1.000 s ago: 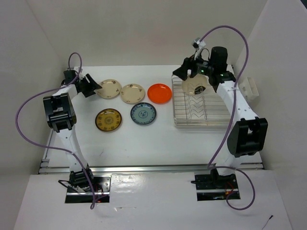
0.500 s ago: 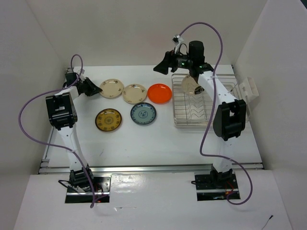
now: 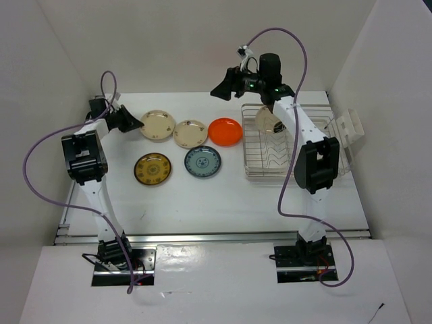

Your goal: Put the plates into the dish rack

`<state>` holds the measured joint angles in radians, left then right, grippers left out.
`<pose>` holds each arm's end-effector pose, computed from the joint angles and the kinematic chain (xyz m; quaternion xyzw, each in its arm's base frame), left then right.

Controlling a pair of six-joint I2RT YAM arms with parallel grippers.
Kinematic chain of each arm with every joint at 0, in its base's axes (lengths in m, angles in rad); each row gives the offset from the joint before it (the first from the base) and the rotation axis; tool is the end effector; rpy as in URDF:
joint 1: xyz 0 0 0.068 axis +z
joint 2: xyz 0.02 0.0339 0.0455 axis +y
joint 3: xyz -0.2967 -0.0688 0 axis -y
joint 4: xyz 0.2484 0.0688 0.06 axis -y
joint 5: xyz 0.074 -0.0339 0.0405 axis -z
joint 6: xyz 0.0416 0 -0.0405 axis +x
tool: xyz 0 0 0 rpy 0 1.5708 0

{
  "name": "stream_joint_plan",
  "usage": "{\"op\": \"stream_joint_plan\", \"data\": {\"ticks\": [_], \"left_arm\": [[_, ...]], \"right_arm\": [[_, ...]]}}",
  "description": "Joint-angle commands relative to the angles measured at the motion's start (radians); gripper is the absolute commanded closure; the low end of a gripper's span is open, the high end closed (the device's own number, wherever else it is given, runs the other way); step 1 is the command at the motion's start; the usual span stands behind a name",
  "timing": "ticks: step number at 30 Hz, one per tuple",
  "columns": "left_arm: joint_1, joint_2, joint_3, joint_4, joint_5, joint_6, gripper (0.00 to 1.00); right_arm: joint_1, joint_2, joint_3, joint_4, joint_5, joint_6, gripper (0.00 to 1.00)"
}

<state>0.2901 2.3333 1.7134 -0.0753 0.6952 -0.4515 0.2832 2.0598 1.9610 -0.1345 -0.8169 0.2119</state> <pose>0.5283 0.1299 0.1647 -0.1740 0.8460 -0.3396 0.3724 0.4833 0.1722 0.3869 -0.2718 0.7108 0.4416 0.4753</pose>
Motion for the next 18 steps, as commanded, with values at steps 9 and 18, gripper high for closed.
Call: {"op": "stream_joint_plan", "data": {"ticks": [9, 18], "left_arm": [[-0.098, -0.324, 0.046, -0.06, 0.237, 0.246, 1.0], [-0.229, -0.37, 0.025, -0.078, 0.285, 0.28, 1.0]], "right_arm": [[0.065, 0.109, 0.091, 0.039, -0.021, -0.009, 0.13], [0.099, 0.152, 0.113, 0.03, -0.021, -0.009, 0.16]]}}
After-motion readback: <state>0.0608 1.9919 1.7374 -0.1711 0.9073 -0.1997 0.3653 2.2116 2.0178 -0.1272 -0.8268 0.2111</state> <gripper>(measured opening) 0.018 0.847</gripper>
